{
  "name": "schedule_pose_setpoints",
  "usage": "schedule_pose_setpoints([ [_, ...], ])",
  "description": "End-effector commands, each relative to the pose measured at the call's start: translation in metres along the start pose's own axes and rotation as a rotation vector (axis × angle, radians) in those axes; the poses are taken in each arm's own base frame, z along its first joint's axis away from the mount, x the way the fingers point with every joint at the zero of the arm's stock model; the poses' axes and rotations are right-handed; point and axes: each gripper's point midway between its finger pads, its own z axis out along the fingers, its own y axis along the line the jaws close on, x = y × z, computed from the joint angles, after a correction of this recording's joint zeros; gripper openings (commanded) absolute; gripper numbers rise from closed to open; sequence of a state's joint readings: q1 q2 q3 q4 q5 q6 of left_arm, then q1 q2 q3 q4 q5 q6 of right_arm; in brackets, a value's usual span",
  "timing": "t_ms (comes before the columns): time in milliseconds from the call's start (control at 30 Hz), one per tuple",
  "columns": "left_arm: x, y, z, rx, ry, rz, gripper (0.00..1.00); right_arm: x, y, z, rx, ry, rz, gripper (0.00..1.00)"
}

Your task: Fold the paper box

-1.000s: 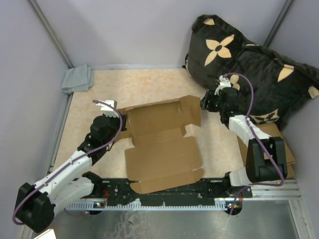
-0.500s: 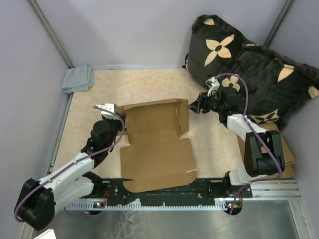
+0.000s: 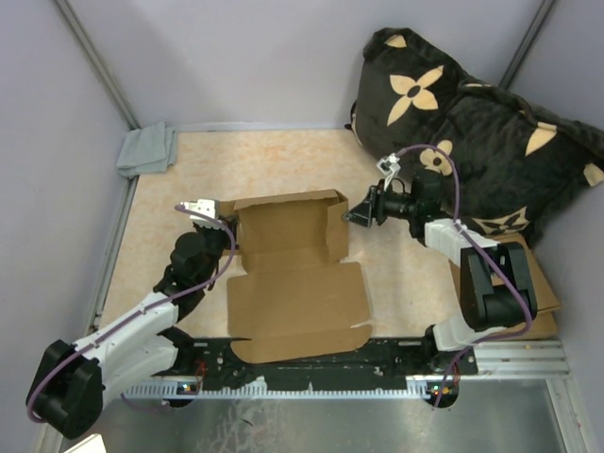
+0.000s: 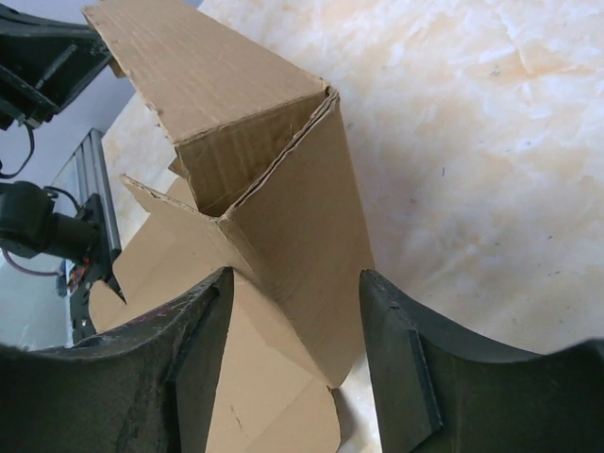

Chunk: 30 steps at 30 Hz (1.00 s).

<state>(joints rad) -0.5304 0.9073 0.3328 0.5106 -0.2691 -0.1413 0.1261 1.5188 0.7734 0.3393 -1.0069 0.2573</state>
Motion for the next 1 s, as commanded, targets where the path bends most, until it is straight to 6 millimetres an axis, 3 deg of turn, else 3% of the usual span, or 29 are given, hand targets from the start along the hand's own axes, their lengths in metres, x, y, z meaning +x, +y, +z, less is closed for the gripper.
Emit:
schedule_pose_setpoints([
  [0, -0.01, -0.009, -0.002, 0.041, -0.045, -0.021, 0.0, -0.008, 0.011, 0.002, 0.028, -0.007, -0.069, 0.58],
  [300, -0.007, -0.016, -0.006, 0.074, -0.043, -0.026, 0.0, -0.012, 0.016, 0.0, 0.023, 0.015, -0.068, 0.64],
  [567, 0.006, -0.013, -0.017, 0.068, -0.051, -0.053, 0.0, -0.013, 0.014, -0.018, 0.162, -0.037, -0.097, 0.67],
  [767, 0.01, -0.015, -0.022, 0.099, -0.096, -0.053, 0.0, -0.01, 0.029, -0.017, 0.074, -0.035, -0.119, 0.71],
  [967, 0.017, -0.012, -0.03, 0.106, -0.127, -0.048, 0.0, 0.006, 0.028, -0.012, 0.018, 0.004, -0.081, 0.69],
])
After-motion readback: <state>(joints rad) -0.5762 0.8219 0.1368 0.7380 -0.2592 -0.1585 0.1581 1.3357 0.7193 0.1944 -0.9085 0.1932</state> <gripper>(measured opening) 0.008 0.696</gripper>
